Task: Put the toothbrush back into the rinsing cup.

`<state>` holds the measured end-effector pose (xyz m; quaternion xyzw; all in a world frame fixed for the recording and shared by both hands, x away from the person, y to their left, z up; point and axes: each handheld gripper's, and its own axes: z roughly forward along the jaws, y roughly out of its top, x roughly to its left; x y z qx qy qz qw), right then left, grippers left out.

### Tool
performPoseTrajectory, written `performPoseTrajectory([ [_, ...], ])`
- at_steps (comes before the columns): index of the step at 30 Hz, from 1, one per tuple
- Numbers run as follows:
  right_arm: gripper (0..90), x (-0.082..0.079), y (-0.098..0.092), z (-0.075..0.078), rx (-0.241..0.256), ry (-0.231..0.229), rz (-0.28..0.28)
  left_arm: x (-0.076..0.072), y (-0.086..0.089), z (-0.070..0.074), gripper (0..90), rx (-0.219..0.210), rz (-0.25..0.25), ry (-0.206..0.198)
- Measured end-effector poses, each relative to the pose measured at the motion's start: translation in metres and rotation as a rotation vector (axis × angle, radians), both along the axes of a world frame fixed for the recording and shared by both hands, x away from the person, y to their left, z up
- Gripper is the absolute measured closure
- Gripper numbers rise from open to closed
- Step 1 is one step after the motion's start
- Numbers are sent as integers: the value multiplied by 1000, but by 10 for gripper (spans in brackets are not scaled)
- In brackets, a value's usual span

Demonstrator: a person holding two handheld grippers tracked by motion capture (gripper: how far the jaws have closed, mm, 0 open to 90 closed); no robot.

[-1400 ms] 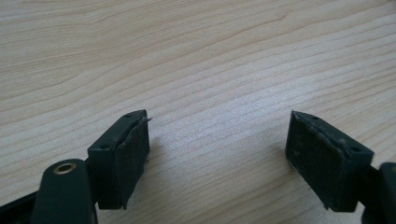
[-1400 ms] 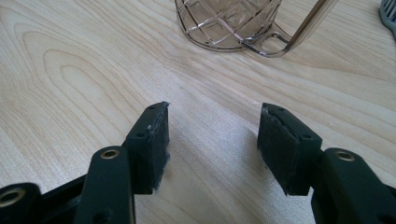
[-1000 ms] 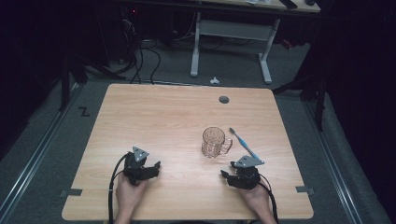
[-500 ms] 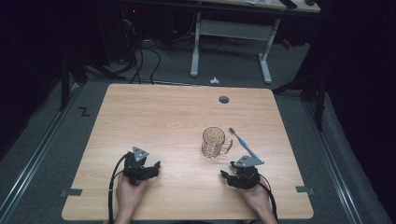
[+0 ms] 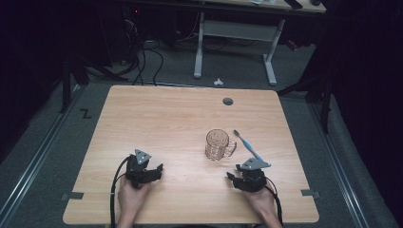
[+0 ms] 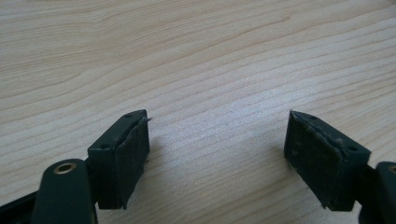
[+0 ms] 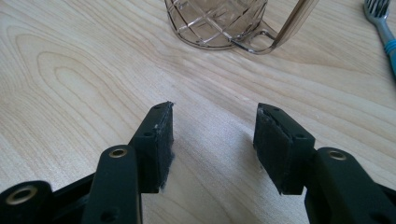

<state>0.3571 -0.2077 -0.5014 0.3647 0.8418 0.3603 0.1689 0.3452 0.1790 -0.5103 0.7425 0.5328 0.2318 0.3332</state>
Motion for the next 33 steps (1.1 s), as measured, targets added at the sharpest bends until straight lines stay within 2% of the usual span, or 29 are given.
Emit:
performPoseTrajectory([
  [6, 491, -2, -7, 3, 15, -2, -14, 0, 0, 0, 229, 1, -1, 1],
  [19, 532, -7, -28, 2, 82, 11, -64, 0, 0, 0, 229, 0, 1, 0],
  [33, 544, -13, -46, 6, 94, 3, -93, 0, 0, 0, 230, 0, 2, 0],
])
